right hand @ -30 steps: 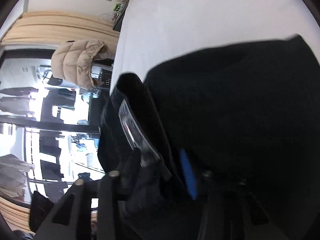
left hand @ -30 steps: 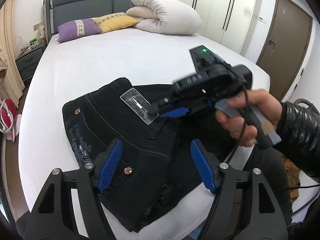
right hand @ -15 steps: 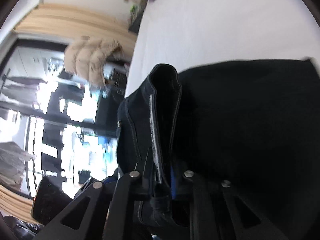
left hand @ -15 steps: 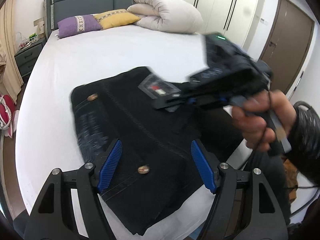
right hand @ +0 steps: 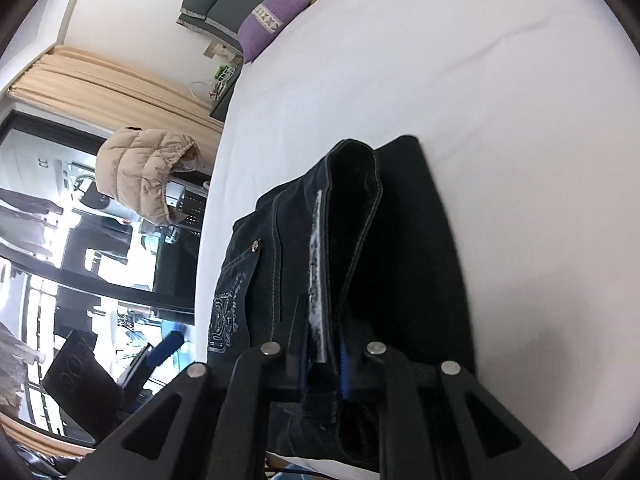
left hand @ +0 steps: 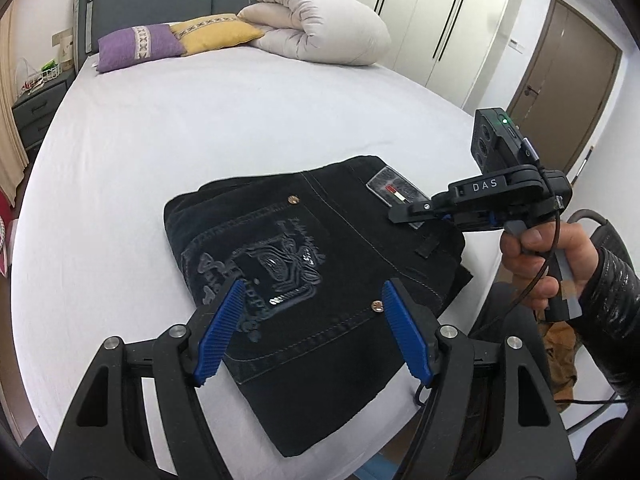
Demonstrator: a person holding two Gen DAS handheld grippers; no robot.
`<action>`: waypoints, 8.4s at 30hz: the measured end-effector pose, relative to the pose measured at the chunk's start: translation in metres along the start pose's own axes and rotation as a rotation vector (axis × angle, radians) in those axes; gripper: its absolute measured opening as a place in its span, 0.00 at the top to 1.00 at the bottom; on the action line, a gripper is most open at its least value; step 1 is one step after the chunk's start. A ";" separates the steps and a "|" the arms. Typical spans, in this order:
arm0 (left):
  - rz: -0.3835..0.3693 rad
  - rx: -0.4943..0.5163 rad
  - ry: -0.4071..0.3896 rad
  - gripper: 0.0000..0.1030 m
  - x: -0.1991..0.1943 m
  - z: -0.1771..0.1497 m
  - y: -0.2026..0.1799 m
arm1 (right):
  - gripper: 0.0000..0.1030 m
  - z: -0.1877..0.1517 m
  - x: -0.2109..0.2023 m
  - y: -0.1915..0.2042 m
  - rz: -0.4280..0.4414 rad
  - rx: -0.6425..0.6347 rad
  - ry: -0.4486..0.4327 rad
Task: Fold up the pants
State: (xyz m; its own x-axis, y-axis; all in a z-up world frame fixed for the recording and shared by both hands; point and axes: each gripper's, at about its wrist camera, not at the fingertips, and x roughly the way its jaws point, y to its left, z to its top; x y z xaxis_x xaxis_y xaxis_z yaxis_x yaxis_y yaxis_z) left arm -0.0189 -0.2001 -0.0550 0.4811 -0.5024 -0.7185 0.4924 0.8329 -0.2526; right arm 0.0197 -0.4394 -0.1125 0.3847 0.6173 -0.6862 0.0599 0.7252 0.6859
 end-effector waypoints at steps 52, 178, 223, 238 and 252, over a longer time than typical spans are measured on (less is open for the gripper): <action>-0.123 -0.440 0.150 0.16 0.041 0.003 0.090 | 0.34 -0.034 -0.084 -0.044 0.125 0.020 -0.106; 0.619 -0.444 -0.131 0.00 -0.117 -0.031 0.130 | 0.00 -0.100 -0.039 0.277 -0.532 -0.579 -0.622; 0.625 -0.371 -0.081 0.00 -0.094 -0.020 0.130 | 0.00 -0.095 -0.017 0.245 -0.578 -0.498 -0.471; 0.627 -0.374 -0.081 0.00 -0.094 -0.021 0.129 | 0.00 -0.096 -0.015 0.245 -0.579 -0.497 -0.462; 0.621 -0.371 -0.069 0.00 -0.089 -0.026 0.131 | 0.00 -0.100 -0.010 0.244 -0.577 -0.497 -0.455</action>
State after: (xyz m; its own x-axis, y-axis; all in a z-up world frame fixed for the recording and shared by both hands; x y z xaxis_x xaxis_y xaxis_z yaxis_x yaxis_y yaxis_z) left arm -0.0161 -0.0401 -0.0416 0.6426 0.0857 -0.7614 -0.1592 0.9870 -0.0232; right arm -0.0615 -0.2387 0.0374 0.7534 0.0100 -0.6575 -0.0084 0.9999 0.0056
